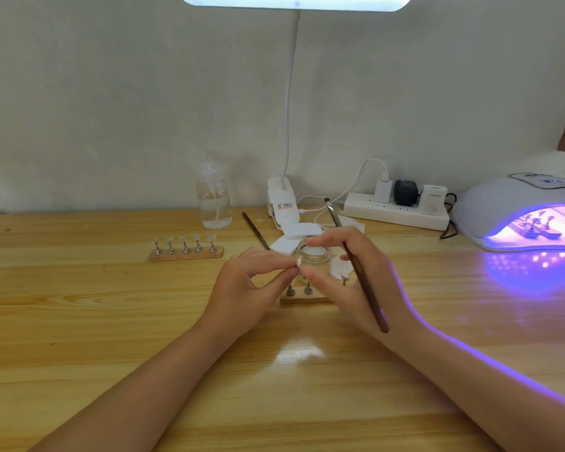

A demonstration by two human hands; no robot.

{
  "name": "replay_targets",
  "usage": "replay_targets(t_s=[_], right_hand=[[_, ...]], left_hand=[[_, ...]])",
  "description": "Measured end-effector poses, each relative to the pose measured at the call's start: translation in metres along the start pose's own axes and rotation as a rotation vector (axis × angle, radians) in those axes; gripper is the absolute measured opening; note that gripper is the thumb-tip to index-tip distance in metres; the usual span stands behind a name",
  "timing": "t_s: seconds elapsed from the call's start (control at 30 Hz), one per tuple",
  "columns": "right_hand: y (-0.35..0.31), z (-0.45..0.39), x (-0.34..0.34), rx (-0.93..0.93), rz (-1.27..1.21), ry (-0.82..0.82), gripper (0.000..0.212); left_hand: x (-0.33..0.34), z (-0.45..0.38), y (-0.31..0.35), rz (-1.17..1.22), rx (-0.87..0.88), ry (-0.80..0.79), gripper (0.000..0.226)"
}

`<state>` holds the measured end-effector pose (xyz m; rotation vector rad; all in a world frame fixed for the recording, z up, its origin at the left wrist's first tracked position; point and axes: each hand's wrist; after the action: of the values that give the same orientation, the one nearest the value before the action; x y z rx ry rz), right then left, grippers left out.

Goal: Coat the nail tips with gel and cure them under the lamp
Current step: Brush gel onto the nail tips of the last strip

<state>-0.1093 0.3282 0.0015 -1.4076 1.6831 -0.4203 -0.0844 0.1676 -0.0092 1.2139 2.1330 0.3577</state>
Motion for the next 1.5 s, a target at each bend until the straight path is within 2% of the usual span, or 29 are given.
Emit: replay_targets(t_s=[0.1,0.37,0.5,0.63,0.73,1.13,1.33,1.5], right_hand=[[0.001,0.002,0.004,-0.013,0.032,-0.052,0.037],[0.003,0.001,0.005,-0.045,-0.017,-0.008,0.032],[0.009,-0.003,-0.007,-0.013,0.009,0.018,0.027],[0.021,-0.005,-0.021,0.032,0.120,-0.093,0.020],[0.026,-0.005,-0.023,0.037,0.148,-0.149,0.019],[0.030,-0.011,-0.034,-0.046,0.227,-0.175,0.030],[0.035,-0.014,-0.044,0.021,0.183,-0.317,0.033],[0.036,-0.014,-0.044,0.003,0.165,-0.351,0.029]], left_hand=[[0.000,0.000,-0.001,0.020,0.017,-0.003,0.028],[0.001,0.001,-0.002,0.055,-0.029,-0.020,0.030],[0.001,0.000,-0.006,0.030,-0.142,-0.048,0.032],[0.002,0.001,-0.014,-0.031,-0.268,-0.170,0.047],[0.003,0.002,-0.019,-0.025,-0.316,-0.225,0.049],[0.002,0.003,-0.024,0.014,-0.301,-0.234,0.042],[0.000,0.003,-0.025,0.009,-0.304,-0.242,0.042],[0.001,0.003,-0.025,0.013,-0.308,-0.235,0.041]])
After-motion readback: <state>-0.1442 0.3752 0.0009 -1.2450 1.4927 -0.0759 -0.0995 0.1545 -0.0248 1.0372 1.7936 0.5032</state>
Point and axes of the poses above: each hand's wrist, its own z-axis away from the middle knuckle, its own x-axis out of the palm, y = z × x, and after that the axes turned 7 degrees about x, right-handed
